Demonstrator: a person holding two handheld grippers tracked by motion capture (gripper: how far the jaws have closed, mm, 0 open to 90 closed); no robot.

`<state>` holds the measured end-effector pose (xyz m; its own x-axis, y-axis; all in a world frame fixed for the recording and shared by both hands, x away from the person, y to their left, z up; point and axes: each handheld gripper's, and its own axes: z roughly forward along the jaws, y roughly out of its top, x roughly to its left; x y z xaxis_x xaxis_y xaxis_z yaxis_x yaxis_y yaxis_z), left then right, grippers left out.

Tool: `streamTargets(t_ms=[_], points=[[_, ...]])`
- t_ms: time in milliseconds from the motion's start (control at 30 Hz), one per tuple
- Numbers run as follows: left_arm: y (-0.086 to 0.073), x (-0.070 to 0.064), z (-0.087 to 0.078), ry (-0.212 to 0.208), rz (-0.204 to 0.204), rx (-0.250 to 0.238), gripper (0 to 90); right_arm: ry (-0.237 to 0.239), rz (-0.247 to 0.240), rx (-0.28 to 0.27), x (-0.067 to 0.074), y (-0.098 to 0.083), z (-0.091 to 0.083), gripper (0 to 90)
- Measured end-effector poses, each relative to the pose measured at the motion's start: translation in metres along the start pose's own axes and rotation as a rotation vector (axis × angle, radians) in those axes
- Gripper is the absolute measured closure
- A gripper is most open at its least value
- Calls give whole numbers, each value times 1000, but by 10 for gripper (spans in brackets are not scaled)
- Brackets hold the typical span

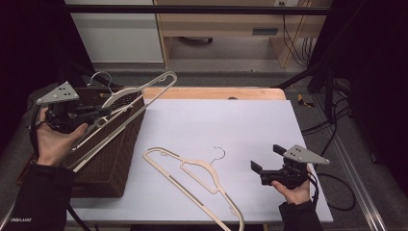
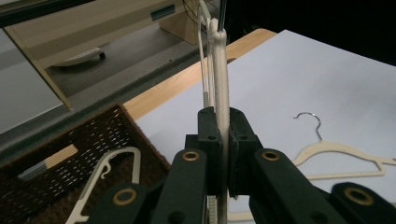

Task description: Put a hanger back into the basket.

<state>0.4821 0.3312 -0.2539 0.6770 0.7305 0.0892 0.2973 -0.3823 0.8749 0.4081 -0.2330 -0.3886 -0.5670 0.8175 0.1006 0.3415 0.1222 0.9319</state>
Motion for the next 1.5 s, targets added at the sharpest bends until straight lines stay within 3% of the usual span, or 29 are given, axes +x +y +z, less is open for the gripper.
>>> streamTargets(t_ms=[233,533,867,1233,1500], points=[[-11,25,-9,55,-5,19,861,-1,-2,-2,0,0,0,13],[-31,55,-20,105,-44,48,861,10,-7,12,1,-1,3,13],[-67,81,-24,134,-117,82,861,13,-19,18,1,-1,4,13],[-101,88,-23,102,-168,91,861,17,-14,24,3,-1,6,13],[-119,84,-8,79,-179,153,861,19,-18,28,3,-2,7,13]])
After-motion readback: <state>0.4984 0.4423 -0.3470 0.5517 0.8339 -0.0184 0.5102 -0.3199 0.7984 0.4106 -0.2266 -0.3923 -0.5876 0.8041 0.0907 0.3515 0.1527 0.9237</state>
